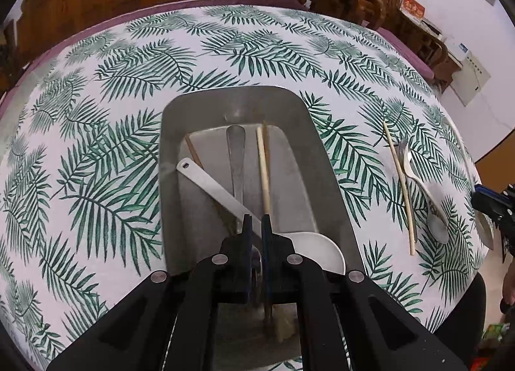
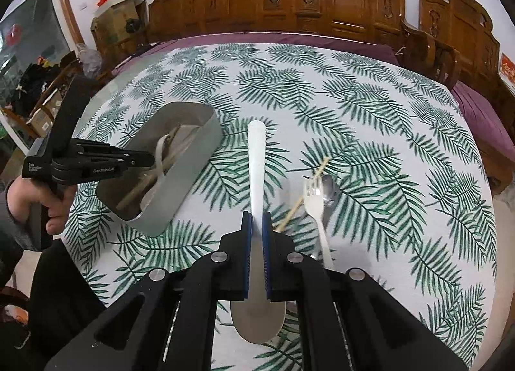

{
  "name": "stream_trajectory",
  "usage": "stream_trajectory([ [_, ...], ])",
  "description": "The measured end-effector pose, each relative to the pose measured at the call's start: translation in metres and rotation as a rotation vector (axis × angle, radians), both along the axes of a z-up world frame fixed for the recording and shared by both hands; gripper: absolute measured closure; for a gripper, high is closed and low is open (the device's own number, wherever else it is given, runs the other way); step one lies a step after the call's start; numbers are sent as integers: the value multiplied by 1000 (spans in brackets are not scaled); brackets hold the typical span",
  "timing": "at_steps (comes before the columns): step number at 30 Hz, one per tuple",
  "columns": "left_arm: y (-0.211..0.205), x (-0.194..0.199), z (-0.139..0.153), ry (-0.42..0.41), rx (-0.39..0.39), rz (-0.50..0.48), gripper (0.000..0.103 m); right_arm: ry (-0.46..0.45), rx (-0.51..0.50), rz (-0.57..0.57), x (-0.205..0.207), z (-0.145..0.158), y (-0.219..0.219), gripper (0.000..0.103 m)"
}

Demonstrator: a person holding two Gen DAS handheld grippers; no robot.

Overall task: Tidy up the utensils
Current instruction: 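Carry the chopstick into the grey tray and open the left tool, then carry the white spoon into the tray and open the right tool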

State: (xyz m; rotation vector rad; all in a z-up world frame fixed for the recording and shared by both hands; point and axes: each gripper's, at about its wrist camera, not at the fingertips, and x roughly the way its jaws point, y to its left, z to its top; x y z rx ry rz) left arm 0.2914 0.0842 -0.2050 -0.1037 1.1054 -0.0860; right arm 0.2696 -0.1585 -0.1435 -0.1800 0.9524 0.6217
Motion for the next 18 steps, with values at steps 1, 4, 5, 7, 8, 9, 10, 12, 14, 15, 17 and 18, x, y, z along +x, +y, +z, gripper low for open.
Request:
stream_trajectory([
  [1,2,-3,4,-12,2,6,98,0,2,7,-1,1,5,95],
  [4,8,-17,19,-55,-11,25,95,-3,9,29,-3,3,19,95],
  [5,10,-21,24,-66,-14,30,92,-4,14,36,-3,4,24,95],
  [7,14,-31,33,-87,-16,36,91,-4,22,52,-5,6,35,95],
  [8,16,-37,38,-99,-15,39,91,-4,24,58,-5,7,39,95],
  [9,18,-41,41,-106,-15,41,91,-4,26,64,-5,8,44,95],
  [10,20,-45,45,-113,-14,44,91,-3,29,74,-5,9,50,95],
  [12,24,-54,52,-125,-15,51,90,-2,33,87,-5,10,61,95],
  [14,28,-62,57,-137,-17,57,89,5,41,100,-4,11,73,95],
  [15,29,-65,59,-141,-15,60,88,8,43,105,-3,12,79,95],
  [17,34,-74,64,-153,-16,70,85,19,52,109,-1,12,87,95],
  [18,37,-77,66,-156,-18,74,84,30,62,110,1,12,93,95],
])
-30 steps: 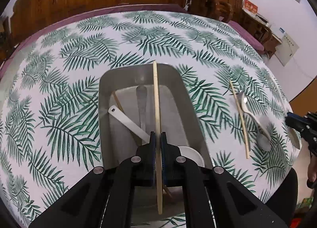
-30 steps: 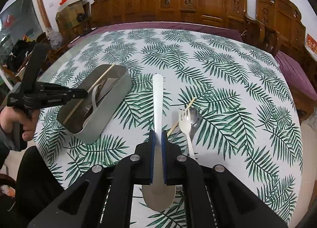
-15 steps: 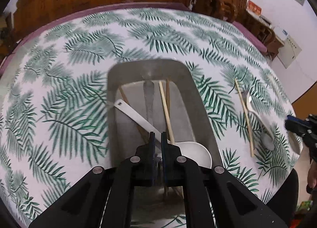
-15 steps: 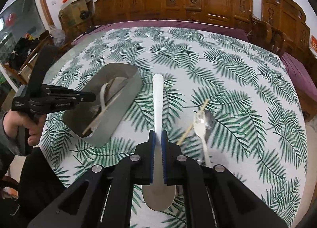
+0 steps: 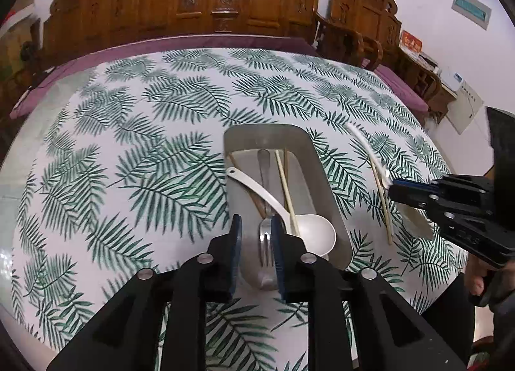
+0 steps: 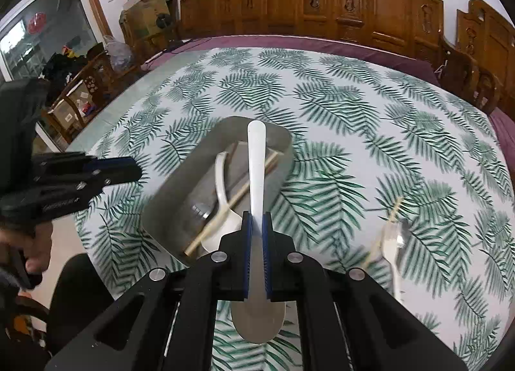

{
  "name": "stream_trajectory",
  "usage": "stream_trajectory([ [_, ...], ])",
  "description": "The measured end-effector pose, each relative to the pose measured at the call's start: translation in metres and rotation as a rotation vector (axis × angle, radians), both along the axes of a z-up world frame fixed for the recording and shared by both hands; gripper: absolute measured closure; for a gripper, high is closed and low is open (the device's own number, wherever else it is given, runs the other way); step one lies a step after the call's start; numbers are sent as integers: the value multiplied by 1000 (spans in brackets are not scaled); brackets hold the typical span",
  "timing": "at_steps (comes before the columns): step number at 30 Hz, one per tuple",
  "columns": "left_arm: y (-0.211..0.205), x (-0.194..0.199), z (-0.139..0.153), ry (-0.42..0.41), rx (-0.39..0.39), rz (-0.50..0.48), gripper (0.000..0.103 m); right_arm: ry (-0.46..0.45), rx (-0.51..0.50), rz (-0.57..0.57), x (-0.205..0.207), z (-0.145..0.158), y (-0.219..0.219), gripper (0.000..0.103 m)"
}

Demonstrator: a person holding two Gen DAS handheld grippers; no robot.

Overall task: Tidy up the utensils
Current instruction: 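Carry the white spoon into the tray and open the right tool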

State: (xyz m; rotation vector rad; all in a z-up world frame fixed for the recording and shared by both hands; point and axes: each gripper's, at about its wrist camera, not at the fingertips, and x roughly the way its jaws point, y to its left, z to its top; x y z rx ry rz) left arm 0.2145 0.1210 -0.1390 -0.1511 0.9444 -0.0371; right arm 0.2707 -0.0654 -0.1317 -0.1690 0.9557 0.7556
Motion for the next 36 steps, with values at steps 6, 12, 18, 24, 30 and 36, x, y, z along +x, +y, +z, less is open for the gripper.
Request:
stream_trajectory([
  [6,9,-15,15,-22,8,14,78,48,37,-4,13,-1,28,95],
  [12,18,-24,22,-33,4,34,77,115,49,-20,26,-16,58,95],
  [18,23,-32,23,-33,5,48,77,179,62,-46,40,-33,77,95],
  [24,24,-35,21,-25,3,56,77,219,54,-83,50,-49,89,95],
  [30,26,-36,20,-21,5,60,77,232,46,-84,51,-56,99,95],
  [36,27,-37,19,-19,6,63,77,241,47,-69,48,-55,108,95],
])
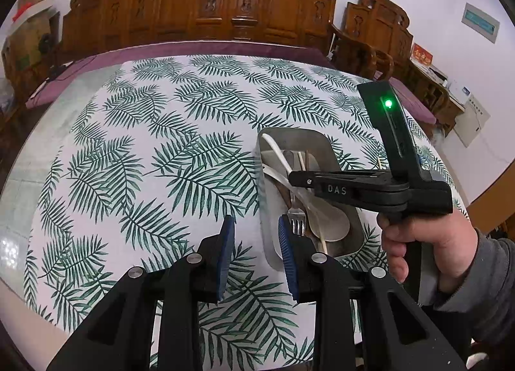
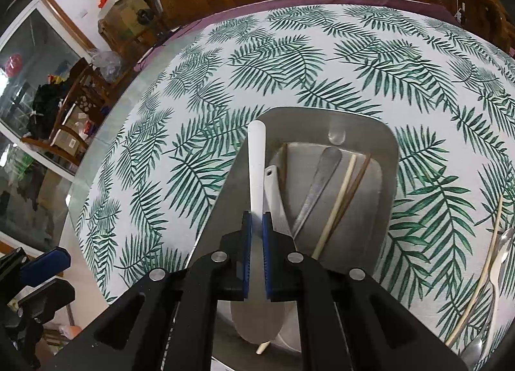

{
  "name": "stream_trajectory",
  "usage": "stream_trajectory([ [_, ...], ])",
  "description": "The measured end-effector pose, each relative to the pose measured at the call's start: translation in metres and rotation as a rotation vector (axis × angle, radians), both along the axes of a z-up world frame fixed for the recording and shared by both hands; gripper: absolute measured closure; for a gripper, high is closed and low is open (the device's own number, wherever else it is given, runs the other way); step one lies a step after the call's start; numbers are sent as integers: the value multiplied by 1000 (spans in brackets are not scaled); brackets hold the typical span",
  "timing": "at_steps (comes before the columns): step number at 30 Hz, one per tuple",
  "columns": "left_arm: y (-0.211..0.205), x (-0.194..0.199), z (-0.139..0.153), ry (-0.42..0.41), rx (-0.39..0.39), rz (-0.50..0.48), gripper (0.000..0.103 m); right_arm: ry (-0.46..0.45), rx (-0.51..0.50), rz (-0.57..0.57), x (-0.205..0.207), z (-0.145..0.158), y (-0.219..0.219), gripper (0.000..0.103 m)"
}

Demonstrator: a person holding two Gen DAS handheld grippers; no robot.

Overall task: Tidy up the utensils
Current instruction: 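Carry the white spoon into the tray and open the right tool, then move the right tool to the utensils and grasp a metal fork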

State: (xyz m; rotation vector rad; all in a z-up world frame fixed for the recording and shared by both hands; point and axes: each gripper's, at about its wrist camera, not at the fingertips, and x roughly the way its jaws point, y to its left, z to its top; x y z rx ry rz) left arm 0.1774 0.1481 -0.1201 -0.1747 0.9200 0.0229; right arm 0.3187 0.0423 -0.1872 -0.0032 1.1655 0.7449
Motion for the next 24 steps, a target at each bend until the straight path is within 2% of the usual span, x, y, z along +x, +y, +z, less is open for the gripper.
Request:
stream_trajectory([
  [6,-1,-1,0,-1,0,-4,77,5,0,-9,0,2,-2,92],
  [13,-13,2,4,-10,-1,-17,75,-74,23,14,-8,26,-29,92],
  [21,-35,8,7,-46,-23,-47,42,-185,-21,38,-24,52,-94,92],
  [24,-46,11,7,-59,-31,-57,35,-217,-36,20,-25,57,-127,92],
])
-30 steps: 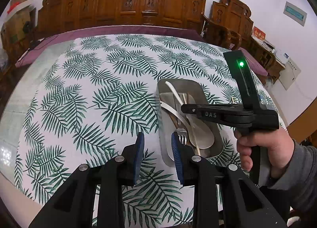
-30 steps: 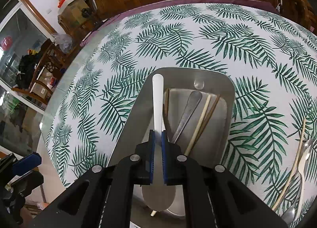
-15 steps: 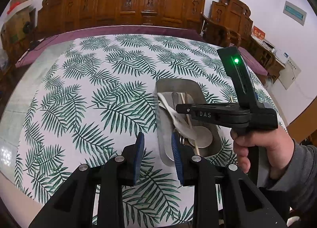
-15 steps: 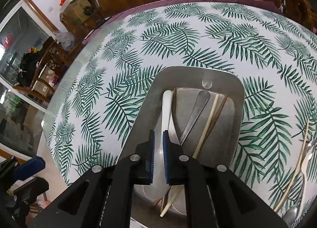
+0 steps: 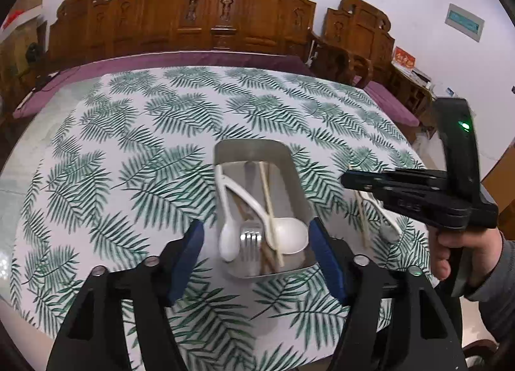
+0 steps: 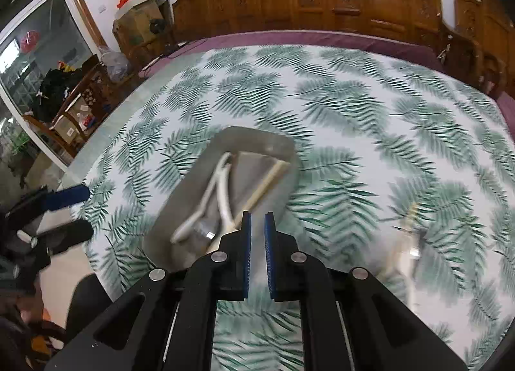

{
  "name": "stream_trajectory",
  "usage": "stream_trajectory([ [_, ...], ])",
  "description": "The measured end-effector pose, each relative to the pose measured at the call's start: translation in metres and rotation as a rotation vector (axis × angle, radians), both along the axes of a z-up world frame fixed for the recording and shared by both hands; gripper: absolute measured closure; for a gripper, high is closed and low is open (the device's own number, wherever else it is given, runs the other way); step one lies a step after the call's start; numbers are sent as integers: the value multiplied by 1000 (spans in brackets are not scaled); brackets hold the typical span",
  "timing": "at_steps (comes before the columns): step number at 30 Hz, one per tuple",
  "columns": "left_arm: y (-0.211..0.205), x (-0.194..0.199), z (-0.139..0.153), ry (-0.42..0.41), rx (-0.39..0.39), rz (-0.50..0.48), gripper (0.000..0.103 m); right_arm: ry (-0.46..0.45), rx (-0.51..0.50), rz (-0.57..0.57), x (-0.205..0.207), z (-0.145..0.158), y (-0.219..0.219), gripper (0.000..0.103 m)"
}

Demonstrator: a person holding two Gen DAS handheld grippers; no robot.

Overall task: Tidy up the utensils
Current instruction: 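Move the right tool to the utensils and grasp a metal fork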

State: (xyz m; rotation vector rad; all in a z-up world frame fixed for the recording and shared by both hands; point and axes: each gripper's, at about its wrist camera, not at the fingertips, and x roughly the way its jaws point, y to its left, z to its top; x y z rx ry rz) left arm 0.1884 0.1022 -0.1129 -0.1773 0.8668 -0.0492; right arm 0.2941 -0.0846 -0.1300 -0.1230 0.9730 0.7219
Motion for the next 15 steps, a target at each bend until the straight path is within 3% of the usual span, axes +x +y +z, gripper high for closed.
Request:
stream_trajectory([
  [7,-32,11,-4,-4,-3,-37,34,-36,-61,-71,9,-3,-72,92],
  [15,-74,23,-14,14,6,-109,35,9,-133,-114,19,-44,-121,87],
])
